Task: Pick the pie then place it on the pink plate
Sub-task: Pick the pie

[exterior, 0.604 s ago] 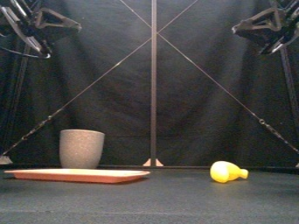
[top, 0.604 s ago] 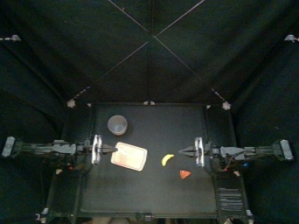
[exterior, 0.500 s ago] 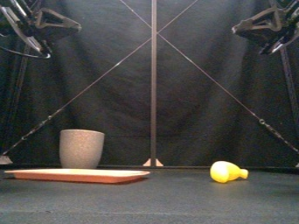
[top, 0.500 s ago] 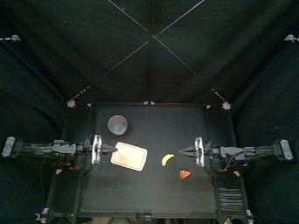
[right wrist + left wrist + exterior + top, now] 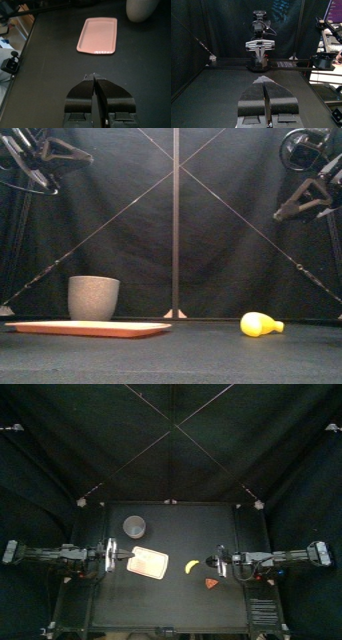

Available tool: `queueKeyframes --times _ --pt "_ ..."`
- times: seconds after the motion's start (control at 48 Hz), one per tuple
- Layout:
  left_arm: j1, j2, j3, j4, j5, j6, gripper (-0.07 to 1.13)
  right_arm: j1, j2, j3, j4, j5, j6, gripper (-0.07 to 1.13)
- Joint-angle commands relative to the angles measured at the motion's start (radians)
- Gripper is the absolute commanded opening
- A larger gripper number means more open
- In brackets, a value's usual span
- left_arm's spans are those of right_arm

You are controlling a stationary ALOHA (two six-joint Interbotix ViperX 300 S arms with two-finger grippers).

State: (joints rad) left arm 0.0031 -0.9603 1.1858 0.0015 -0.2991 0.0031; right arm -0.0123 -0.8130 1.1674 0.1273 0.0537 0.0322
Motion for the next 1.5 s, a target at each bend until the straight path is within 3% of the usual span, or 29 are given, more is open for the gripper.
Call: queueKeyframes --times 0.021,0.125,0.25,0.417,0.583,0.833,0.958,1.188,1.333,1.5 --pt "0.000 0.006 -0.035 0.005 -0.014 0.002 -0.02 0.002 -0.002 -0.028 0.055 0.048 0.002 0.52" --pt "0.000 0.006 -0.046 0.005 -0.017 0.002 -0.02 0.002 -0.005 -0.032 0.112 0.100 0.002 0.82" --pt "0.000 0.006 -0.051 0.005 -0.021 0.002 -0.02 -0.002 0.006 -0.032 0.115 0.187 0.002 1.03" --pt "0.002 0.006 -0.049 0.005 -0.037 0.002 -0.02 0.009 0.032 -0.057 0.103 0.374 0.002 1.05" --pt "0.008 0.008 -0.057 0.005 -0.040 0.003 -0.02 0.037 0.086 -0.118 0.112 0.664 0.014 1.05" --pt "0.017 0.006 -0.054 0.005 -0.040 0.003 -0.02 0.078 0.216 -0.215 0.083 0.979 0.135 1.05" --pt "0.015 0.006 -0.049 0.005 -0.040 0.002 -0.02 0.172 0.281 -0.241 0.015 0.922 0.201 1.05" --pt "0.017 0.006 -0.041 0.005 -0.040 0.003 -0.02 0.362 0.434 -0.279 -0.201 0.792 0.321 1.05" --pt "0.017 0.008 -0.041 0.005 -0.040 0.003 -0.02 0.410 0.540 -0.288 -0.261 0.770 0.394 1.05" --pt "0.021 0.006 -0.034 0.005 -0.040 0.003 -0.02 0.413 0.589 -0.287 -0.264 0.689 0.428 1.05"
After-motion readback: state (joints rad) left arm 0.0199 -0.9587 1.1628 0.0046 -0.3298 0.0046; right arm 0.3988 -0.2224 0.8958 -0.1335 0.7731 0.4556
